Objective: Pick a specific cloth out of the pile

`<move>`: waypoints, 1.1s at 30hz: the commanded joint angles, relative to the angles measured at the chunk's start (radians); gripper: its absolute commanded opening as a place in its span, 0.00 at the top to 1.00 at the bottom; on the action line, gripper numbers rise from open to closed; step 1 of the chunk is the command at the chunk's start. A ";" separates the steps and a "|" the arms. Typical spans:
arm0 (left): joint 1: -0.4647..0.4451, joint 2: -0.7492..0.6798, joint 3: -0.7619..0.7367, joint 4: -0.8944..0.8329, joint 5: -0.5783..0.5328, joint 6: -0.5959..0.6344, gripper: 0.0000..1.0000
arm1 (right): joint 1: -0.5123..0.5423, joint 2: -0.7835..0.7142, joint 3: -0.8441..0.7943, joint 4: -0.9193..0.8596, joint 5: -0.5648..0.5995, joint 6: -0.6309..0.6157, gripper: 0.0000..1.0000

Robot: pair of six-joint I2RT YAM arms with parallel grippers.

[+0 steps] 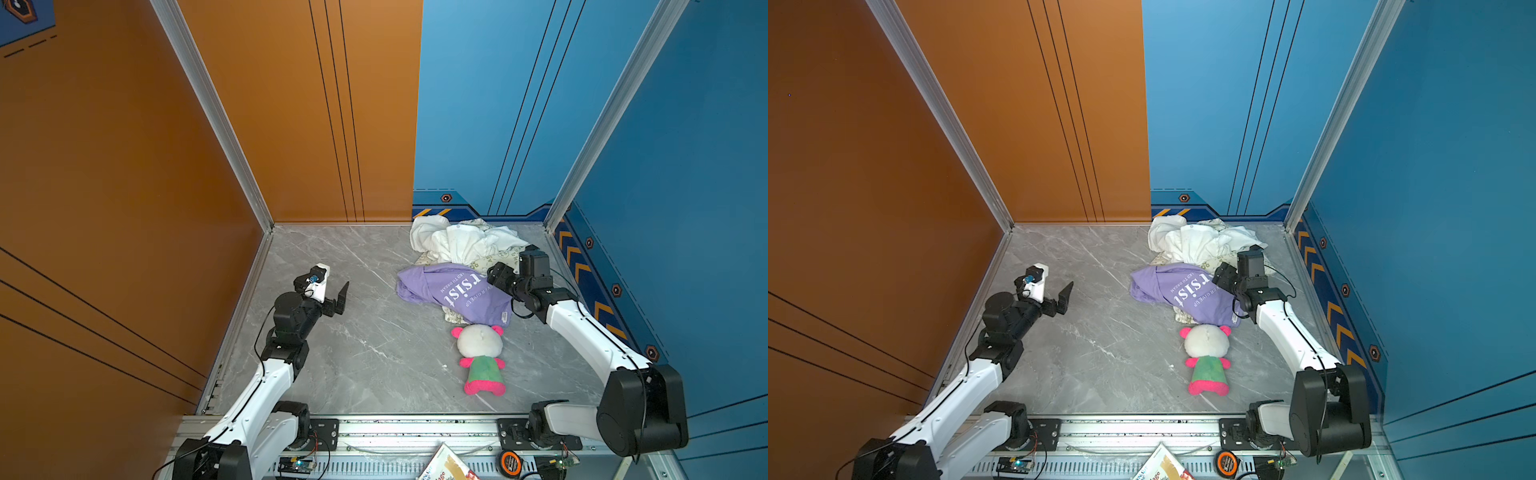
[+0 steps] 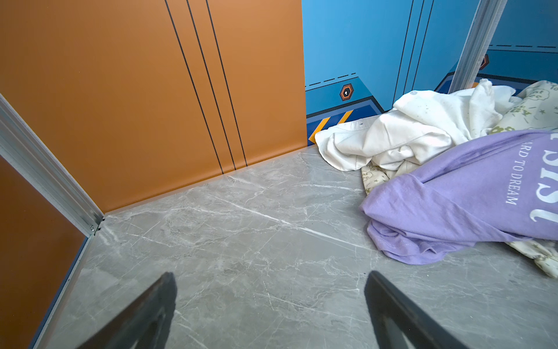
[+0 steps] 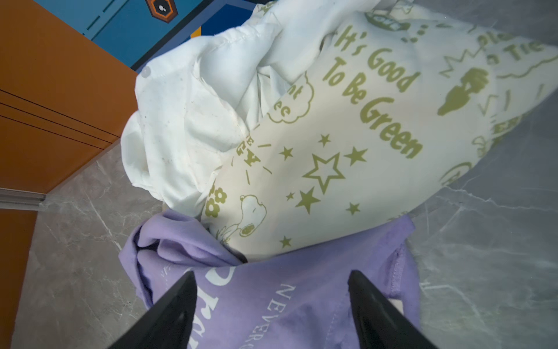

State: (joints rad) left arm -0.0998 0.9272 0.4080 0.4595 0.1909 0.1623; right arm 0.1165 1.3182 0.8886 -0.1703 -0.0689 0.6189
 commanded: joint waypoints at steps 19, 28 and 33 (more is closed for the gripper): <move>-0.016 -0.012 -0.017 0.015 -0.008 0.026 0.02 | 0.045 0.104 0.008 0.091 -0.038 0.104 1.00; -0.017 -0.012 -0.020 0.014 -0.013 0.028 0.02 | 0.051 -0.016 0.013 0.103 0.028 0.113 1.00; -0.017 -0.012 -0.020 0.015 -0.013 0.029 0.02 | 0.054 -0.113 0.016 0.104 0.104 0.107 1.00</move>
State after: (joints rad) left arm -0.1116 0.9272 0.3988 0.4595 0.1864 0.1768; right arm 0.1631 1.2629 0.8886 -0.0898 -0.0376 0.7261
